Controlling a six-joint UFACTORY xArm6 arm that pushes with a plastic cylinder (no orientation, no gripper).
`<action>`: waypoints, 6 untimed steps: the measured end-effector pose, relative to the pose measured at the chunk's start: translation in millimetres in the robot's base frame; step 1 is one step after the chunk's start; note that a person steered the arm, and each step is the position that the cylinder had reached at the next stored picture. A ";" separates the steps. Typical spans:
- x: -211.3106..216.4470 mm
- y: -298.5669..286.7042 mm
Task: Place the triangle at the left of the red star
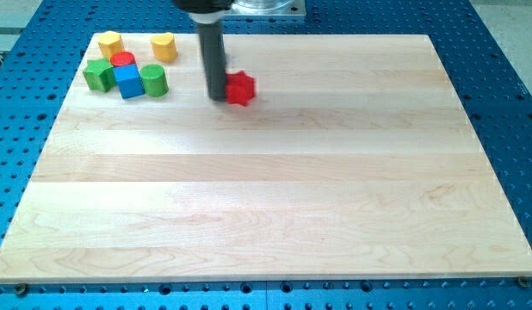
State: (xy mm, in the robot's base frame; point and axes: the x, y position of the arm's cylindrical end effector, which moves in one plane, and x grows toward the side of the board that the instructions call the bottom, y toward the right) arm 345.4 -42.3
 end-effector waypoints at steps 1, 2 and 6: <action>-8.6 62.8; -94.1 53.7; -71.9 -13.2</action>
State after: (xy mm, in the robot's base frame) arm 273.5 -55.5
